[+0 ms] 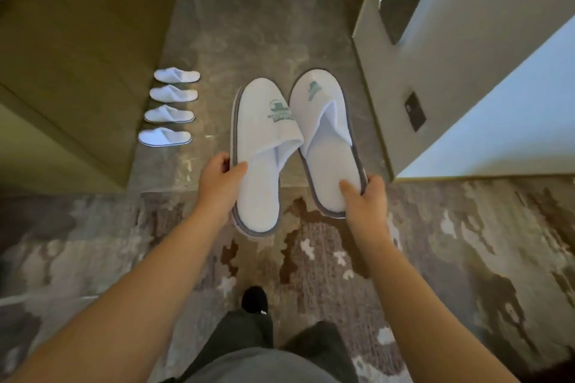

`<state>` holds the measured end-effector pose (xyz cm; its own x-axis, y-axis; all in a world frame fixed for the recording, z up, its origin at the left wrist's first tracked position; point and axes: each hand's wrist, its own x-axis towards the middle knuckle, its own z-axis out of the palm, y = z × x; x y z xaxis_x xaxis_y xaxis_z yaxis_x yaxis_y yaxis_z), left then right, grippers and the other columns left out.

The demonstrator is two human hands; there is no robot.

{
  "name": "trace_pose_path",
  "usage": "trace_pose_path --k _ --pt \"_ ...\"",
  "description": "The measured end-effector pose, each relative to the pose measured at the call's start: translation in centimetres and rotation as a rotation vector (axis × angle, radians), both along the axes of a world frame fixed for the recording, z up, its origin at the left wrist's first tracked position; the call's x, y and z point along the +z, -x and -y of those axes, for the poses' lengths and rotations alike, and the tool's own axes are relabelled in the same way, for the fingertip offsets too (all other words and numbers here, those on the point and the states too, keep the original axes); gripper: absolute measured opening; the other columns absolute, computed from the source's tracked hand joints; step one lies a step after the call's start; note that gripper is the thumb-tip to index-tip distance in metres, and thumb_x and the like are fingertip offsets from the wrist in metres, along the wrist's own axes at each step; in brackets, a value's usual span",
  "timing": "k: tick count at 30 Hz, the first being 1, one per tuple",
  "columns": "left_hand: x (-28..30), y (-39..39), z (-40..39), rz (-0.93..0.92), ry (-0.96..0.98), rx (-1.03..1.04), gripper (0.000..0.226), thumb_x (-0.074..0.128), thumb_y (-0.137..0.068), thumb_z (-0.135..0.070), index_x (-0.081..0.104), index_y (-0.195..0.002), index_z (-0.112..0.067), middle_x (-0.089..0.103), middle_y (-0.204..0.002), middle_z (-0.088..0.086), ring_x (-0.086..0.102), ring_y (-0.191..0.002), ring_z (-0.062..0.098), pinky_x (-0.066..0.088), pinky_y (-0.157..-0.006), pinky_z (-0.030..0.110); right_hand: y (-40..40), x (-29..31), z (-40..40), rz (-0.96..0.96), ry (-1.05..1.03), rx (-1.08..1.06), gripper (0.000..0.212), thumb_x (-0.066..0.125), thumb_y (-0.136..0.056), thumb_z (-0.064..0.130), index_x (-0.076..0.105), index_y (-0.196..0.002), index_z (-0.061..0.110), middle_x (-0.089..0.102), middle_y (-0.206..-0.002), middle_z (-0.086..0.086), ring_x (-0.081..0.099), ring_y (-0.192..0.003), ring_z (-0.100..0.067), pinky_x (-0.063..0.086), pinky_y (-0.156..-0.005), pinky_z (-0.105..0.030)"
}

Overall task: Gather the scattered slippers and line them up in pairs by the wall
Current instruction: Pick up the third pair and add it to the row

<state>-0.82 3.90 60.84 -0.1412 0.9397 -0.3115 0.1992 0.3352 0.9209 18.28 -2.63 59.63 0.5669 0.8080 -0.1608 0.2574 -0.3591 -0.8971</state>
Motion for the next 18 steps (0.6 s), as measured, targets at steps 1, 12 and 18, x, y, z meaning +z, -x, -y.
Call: trace_pose_path --k 1,12,18 --pt "0.3 0.3 -1.9 -0.002 0.002 0.004 0.007 0.052 -0.083 -0.012 0.052 -0.077 -0.014 0.057 -0.086 0.008 0.053 -0.085 0.026 0.045 -0.074 0.040 0.2 0.2 -2.1 -0.003 -0.010 0.005 0.018 0.053 -0.085 0.017 0.037 -0.088 0.011 0.042 -0.074 0.006 0.044 -0.065 -0.005 0.035 -0.039 -0.003" --pt "-0.9 -3.1 -24.2 0.014 -0.015 0.192 0.007 0.054 -0.082 -0.014 0.052 -0.088 -0.010 0.056 -0.082 0.003 0.052 -0.080 0.020 0.043 -0.065 0.030 -4.1 -0.2 -28.1 -0.002 -0.022 0.146 0.019 0.054 -0.085 0.014 0.039 -0.096 0.011 0.046 -0.091 -0.002 0.043 -0.069 0.000 0.039 -0.043 -0.005" --pt "-0.4 -6.0 -37.7 0.065 -0.069 0.343 0.008 0.054 -0.083 -0.014 0.052 -0.090 -0.012 0.054 -0.078 -0.005 0.052 -0.075 0.013 0.042 -0.063 0.026 -7.2 0.8 -45.3 -0.028 -0.052 0.318 0.024 0.056 -0.084 0.010 0.046 -0.105 0.003 0.050 -0.096 -0.006 0.049 -0.082 -0.015 0.037 -0.062 -0.018"
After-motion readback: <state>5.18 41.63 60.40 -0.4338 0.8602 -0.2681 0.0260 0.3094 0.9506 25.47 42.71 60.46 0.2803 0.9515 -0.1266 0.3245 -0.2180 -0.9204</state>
